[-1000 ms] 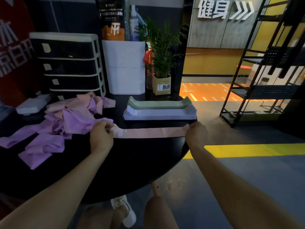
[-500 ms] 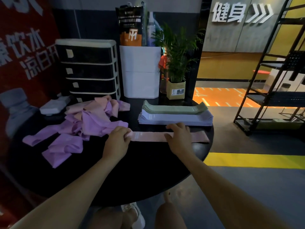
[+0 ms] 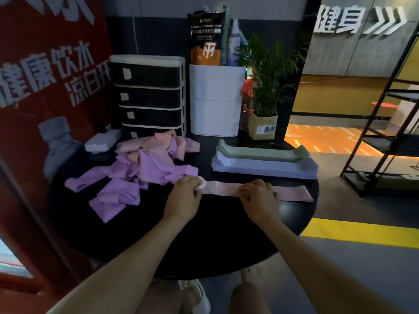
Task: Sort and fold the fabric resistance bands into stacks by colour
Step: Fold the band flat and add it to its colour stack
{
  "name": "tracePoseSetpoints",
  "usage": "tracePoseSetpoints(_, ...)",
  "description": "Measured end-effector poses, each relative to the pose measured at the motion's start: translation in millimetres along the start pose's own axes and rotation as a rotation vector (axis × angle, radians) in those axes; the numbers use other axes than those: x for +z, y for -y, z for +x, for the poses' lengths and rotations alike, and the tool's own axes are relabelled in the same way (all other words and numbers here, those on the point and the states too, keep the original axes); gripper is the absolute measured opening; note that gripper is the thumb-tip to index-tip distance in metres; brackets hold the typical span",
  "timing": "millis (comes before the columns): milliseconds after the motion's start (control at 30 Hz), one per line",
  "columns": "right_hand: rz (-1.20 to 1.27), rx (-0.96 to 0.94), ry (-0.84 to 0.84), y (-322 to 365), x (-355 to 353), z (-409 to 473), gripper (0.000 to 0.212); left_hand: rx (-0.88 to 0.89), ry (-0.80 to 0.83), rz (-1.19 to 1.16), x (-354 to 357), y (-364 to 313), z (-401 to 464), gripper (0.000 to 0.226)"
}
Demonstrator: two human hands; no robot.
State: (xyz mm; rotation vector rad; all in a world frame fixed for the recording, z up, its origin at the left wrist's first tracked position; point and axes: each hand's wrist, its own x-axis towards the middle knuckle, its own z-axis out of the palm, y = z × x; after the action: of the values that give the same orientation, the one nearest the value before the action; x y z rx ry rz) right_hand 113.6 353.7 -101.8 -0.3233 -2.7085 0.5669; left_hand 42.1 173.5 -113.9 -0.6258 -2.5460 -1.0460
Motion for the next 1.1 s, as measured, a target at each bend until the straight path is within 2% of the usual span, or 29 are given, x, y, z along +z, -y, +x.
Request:
tracePoseSetpoints(167, 0.078, -0.023, 0.027, 22, -3, 21, 0.028, 0.038, -0.048, 0.011, -24, 5, 10, 0.028)
tracePoseSetpoints(400, 0.145, -0.123, 0.097, 86, 20, 86, 0.03, 0.001, -0.052, 0.296, -76, 42, 52, 0.036)
tracePoseSetpoints(567, 0.18, -0.188, 0.152, 125, 43, 120, 0.03, 0.009, -0.027, 0.358, -96, 62, 77, 0.036)
tracePoseSetpoints(633, 0.2, -0.208, 0.162, 137, 49, 132, 0.032, 0.005, 0.067, 0.414, -101, 70, 83, 0.043)
tracePoseSetpoints(733, 0.176, -0.249, 0.16, 151, 54, 149, 0.035, 0.01, 0.334, 0.456, -108, 85, 87, 0.065)
tracePoseSetpoints(800, 0.165, -0.264, 0.161, 159, 57, 157, 0.035, 0.04, 0.404, 0.409, -112, 95, 87, 0.063)
tracePoseSetpoints(867, 0.174, -0.266, 0.172, 166, 62, 163, 0.034, 0.032, 0.379, 0.342, -117, 101, 89, 0.045)
tracePoseSetpoints(967, 0.201, -0.264, 0.202, 177, 69, 169, 0.036, 0.033, 0.23, 0.227, -132, 102, 98, 0.027)
tracePoseSetpoints(1100, 0.289, -0.251, 0.174, 188, 73, 172, 0.035, -0.02, 0.029, 0.198, -163, 108, 109, 0.02)
